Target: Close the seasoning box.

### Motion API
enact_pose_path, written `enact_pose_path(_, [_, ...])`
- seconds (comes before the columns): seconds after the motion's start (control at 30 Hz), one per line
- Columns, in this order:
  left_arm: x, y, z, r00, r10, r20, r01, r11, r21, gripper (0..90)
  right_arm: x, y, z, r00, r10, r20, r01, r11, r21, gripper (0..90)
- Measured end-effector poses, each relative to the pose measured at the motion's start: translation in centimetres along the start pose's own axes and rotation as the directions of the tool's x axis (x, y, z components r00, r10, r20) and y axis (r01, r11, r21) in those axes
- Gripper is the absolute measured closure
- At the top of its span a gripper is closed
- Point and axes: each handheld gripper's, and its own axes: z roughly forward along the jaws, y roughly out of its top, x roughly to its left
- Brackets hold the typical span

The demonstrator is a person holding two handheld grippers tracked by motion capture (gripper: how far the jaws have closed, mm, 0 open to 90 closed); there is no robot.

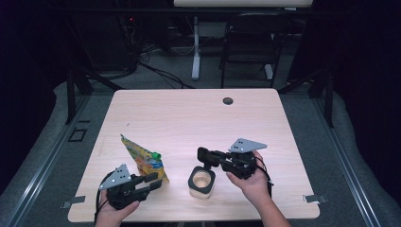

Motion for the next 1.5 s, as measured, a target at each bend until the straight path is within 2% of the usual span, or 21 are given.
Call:
enact_pose_path(0.03, [-0.1, 0.0, 0.1, 0.9999, 0.006, -0.011, -0.006, 1.0, 0.003, 65.8, 0.0, 0.0, 0.0, 1.0, -0.002, 0.002, 0.002, 1.0, -0.008, 80.4])
enact_pose_path(0.13, [-0.4, -0.1, 0.5, 0.9999, 0.006, 0.014, -0.006, 0.9999, 0.011, 65.8, 0.2, -0.2, -0.2, 0.9999, -0.011, 0.006, 0.011, 1.0, -0.015, 81.4])
enact_pose_path(0.37, [-0.9, -0.2, 1.6, 0.9996, 0.003, 0.029, -0.004, 0.9993, 0.037, 65.8, 0.6, -0.8, -0.6, 0.9999, 0.005, 0.015, -0.005, 0.999, -0.039, 82.8])
enact_pose_path(0.63, [-1.4, -0.3, 3.2, 0.9992, 0.005, 0.041, -0.008, 0.9982, 0.06, 67.4, 0.6, -1.1, -0.9, 0.9994, 0.035, -0.005, -0.035, 0.995, -0.091, 73.9])
enact_pose_path(0.77, [-1.6, -0.5, 4.0, 0.9991, 0.008, 0.042, -0.011, 0.9977, 0.067, 69.0, 0.6, -1.0, -1.2, 0.9992, 0.04, -0.003, -0.04, 0.994, -0.105, 74.1])
enact_pose_path(1.03, [-1.9, -0.9, 5.2, 0.9988, -0.001, 0.049, -0.002, 0.9969, 0.079, 72.9, 0.8, -1.0, -1.2, 0.9996, 0.026, 0.004, -0.026, 0.994, -0.105, 77.8])
enact_pose_path(1.3, [-2.4, -1.4, 6.2, 0.9987, 0.029, 0.041, -0.033, 0.9951, 0.093, 82.0, 0.9, -1.1, -1.1, 0.9997, 0.023, 0.007, -0.022, 0.994, -0.11, 79.4])
enact_pose_path(1.5, [-2.8, -1.7, 6.9, 0.9973, 0.044, 0.06, -0.05, 0.9926, 0.111, 85.0, 1.2, -1.2, -1.1, 0.9999, 0.015, 0.008, -0.013, 0.993, -0.116, 79.6])
